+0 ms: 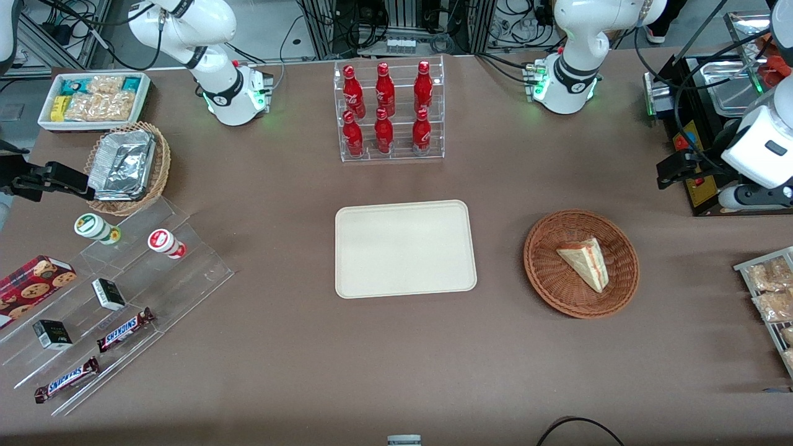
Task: Place sandwich from basket to tray
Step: 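Lower the open left gripper over the wrapped sandwich in the wicker basket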
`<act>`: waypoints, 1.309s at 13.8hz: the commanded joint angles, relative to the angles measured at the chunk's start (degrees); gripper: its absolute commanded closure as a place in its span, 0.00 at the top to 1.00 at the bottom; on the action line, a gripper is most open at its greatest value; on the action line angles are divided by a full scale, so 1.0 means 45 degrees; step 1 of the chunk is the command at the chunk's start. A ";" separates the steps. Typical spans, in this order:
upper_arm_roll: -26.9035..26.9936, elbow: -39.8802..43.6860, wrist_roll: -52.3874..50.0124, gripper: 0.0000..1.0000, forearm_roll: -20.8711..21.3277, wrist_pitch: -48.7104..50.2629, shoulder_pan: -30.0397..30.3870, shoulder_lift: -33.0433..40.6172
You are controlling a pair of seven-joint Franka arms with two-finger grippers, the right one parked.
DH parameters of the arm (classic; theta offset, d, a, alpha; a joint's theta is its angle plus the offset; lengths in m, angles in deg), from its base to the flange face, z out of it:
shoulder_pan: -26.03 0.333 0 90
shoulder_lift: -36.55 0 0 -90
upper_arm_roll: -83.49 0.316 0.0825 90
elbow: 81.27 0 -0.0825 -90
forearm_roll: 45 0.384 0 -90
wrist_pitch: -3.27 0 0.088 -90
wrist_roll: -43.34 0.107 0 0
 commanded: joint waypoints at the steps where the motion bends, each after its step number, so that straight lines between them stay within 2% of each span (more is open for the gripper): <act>1: 0.0435 0.0194 0.0102 1.00 0.0076 0.0247 -0.0336 -0.0007; 4: 0.0397 0.0175 -0.0113 1.00 0.0231 -0.0142 -0.0433 -0.0259; 7: 0.0416 -0.0720 -0.0268 1.00 0.0193 -0.0980 -0.0375 -0.0279; 9: 0.0416 -0.2044 -0.1182 1.00 0.0212 -0.2381 -0.0355 -0.0221; 14: 0.0416 -0.6595 -0.3857 1.00 0.0231 -0.7557 -0.0316 0.0462; 18: 0.0417 -0.8278 -0.7449 1.00 0.0055 -0.9883 -0.0296 0.0385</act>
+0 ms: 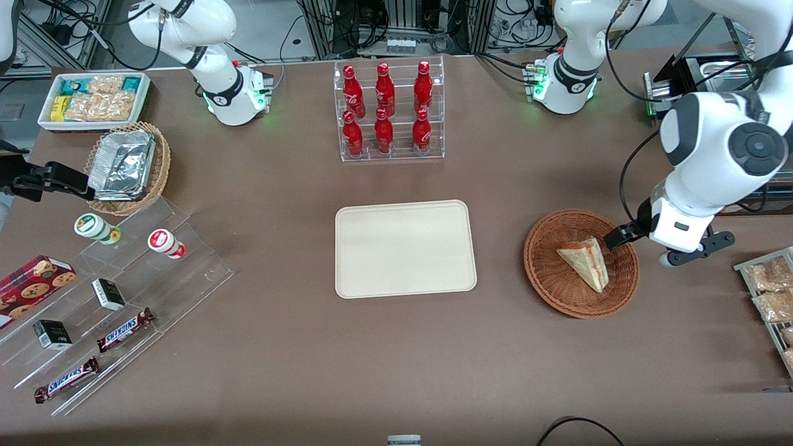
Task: Place sandwich from basket to tray
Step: 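Lower the open left gripper over the wrapped sandwich in the wicker basket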
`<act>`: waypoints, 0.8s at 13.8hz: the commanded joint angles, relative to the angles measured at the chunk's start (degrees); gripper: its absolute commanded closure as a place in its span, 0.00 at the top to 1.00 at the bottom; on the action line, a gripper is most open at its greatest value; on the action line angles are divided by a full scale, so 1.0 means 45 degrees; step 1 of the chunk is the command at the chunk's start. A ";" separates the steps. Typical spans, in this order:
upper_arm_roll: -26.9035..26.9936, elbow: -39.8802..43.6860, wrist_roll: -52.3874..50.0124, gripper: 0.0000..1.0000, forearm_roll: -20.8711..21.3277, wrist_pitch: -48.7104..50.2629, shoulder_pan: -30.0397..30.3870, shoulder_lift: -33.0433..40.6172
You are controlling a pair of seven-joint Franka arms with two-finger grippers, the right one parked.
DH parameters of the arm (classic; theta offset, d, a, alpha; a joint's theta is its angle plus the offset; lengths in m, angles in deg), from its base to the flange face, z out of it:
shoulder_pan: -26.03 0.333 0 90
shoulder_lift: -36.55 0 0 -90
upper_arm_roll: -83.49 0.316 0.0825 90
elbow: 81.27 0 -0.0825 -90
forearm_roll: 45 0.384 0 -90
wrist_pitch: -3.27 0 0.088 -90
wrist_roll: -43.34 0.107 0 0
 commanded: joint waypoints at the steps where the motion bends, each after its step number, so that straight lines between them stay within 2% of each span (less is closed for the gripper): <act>1: 0.0031 -0.1614 -0.2024 1.00 0.0050 -0.1699 -0.0102 0.0565; 3: 0.0011 -0.2417 -0.2690 1.00 0.0069 -0.2835 -0.0103 0.0546; 11: -0.0028 -0.2693 -0.2927 1.00 0.0030 -0.4166 -0.0141 -0.0820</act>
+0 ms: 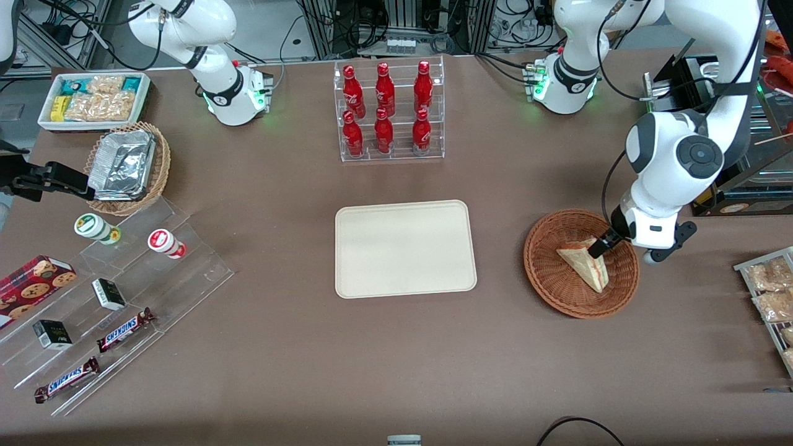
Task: Place sandwich from basket to tray
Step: 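Close the left gripper on the sandwich and lift it from the basket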
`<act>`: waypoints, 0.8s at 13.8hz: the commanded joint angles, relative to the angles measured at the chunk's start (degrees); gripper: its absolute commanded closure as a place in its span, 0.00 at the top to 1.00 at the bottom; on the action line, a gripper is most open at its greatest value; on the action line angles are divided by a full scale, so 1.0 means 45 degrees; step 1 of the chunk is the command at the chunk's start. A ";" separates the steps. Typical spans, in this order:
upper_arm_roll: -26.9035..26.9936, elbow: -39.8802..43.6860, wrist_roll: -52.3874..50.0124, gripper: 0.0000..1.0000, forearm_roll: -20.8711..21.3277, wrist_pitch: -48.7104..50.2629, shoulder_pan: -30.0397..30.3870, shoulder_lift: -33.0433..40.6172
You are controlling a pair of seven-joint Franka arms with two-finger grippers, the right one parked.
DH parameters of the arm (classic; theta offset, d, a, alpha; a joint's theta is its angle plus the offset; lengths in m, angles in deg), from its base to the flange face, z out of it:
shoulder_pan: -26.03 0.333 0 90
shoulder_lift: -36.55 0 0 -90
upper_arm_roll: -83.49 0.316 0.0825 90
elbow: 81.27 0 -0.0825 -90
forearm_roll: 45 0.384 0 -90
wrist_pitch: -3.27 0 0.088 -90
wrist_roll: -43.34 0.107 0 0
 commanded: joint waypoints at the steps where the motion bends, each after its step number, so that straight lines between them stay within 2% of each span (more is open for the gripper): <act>1: -0.0075 -0.0103 -0.0351 1.00 0.0031 -0.0603 -0.0133 -0.0399; 7: -0.0056 -0.1098 -0.0351 1.00 0.0031 -0.2984 -0.0075 -0.1199; 10: -0.0075 -0.1079 -0.0351 0.99 0.0051 -0.3357 -0.0094 -0.1610; 11: -0.0056 -0.1060 -0.0351 0.89 0.0032 -0.3417 -0.0094 -0.1649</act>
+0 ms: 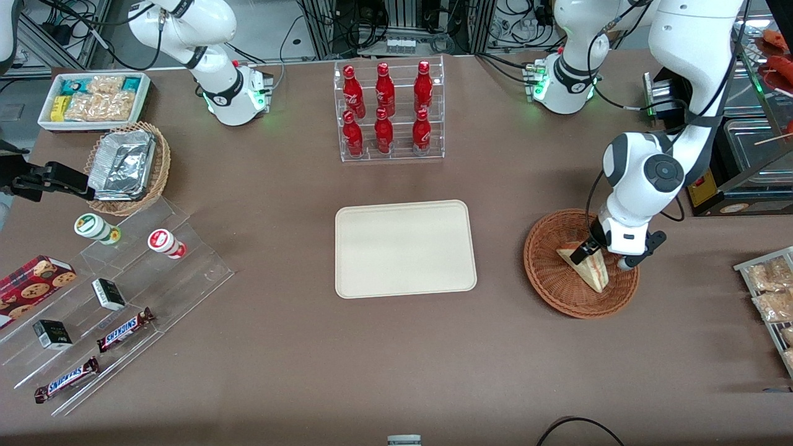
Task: Place sandwich from basket to tray
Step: 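Close the left gripper on the sandwich and lift it from the basket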
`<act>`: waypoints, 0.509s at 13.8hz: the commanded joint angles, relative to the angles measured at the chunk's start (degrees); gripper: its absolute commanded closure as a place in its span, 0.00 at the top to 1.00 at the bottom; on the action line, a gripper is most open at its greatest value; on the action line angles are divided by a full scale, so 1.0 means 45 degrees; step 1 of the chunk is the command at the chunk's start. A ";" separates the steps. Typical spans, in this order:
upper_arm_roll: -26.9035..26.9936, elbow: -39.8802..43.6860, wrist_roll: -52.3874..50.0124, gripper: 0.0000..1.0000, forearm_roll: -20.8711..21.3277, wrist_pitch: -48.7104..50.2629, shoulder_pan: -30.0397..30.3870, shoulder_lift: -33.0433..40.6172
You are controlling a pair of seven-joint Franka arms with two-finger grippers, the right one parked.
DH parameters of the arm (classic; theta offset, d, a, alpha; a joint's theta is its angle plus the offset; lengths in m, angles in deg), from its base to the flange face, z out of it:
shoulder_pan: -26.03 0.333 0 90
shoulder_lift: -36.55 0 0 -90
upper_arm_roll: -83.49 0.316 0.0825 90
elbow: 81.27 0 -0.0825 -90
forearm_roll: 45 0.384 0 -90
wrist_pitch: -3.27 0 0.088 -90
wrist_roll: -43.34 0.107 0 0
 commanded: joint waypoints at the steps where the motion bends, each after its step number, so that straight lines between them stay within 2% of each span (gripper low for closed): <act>1: 0.0003 0.0021 -0.0210 0.65 0.0052 -0.0251 -0.0028 -0.0031; 3: 0.0003 0.0177 -0.0055 0.03 0.0071 -0.0153 -0.0028 0.0047; 5: -0.0017 0.0643 0.0062 0.00 0.0285 0.1185 -0.0047 0.0415; 7: -0.0017 0.2277 0.0938 0.00 0.0286 0.4302 -0.0027 0.0769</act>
